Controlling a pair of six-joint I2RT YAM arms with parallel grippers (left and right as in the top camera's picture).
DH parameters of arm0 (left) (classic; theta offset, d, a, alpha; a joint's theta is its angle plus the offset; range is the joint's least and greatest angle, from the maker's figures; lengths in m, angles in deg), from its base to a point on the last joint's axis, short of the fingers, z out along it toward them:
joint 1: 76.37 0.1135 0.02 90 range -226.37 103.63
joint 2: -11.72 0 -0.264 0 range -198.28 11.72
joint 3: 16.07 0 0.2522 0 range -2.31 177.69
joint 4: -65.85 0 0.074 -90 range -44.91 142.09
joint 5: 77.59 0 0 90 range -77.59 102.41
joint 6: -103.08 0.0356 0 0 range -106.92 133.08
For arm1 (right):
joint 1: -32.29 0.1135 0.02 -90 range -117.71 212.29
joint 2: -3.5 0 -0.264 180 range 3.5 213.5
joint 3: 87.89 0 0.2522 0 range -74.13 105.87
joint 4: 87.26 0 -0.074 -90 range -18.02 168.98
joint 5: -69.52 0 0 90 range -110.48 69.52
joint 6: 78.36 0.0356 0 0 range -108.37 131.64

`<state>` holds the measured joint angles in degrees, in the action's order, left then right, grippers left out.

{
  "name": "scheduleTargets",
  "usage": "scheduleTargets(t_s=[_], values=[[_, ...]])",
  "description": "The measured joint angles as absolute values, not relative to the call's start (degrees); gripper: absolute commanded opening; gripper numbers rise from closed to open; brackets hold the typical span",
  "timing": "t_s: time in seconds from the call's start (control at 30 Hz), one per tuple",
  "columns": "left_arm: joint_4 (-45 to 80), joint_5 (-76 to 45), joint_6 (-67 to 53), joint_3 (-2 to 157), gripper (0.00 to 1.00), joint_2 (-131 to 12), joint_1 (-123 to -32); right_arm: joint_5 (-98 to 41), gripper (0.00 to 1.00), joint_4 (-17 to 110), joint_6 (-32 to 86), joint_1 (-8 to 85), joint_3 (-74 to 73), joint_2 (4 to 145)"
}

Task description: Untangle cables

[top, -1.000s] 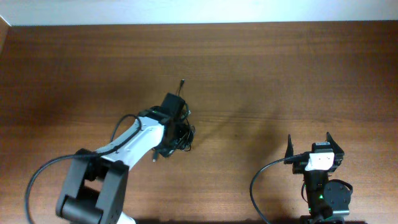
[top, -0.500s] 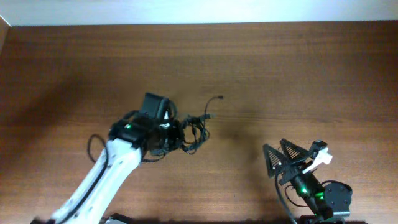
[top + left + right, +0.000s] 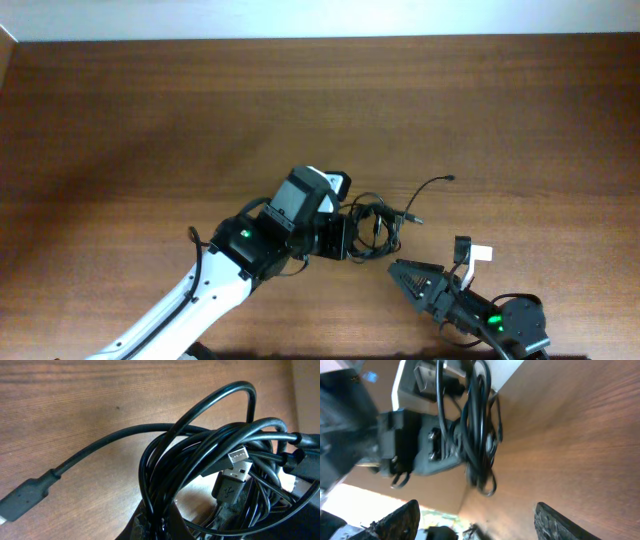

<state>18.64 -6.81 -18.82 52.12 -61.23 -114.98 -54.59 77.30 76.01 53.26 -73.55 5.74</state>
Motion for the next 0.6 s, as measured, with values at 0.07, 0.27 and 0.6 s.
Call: scheduleTargets(t_s=[0.07, 0.27, 0.6], values=[[18.0, -5.4, -18.8, 52.1, 0.0, -61.2, -116.0, -45.6, 0.52, 78.6, 73.7, 56.9, -73.6, 7.8], [17.6, -4.5, -18.8, 52.1, 0.0, -61.2, -118.0, -38.9, 0.09, 93.0, 71.3, 58.4, -73.6, 16.0], [35.5, -25.3, -17.1, 50.6, 0.0, -60.8, -117.0, -39.7, 0.04, 82.5, 72.5, 57.9, -73.0, 16.4]])
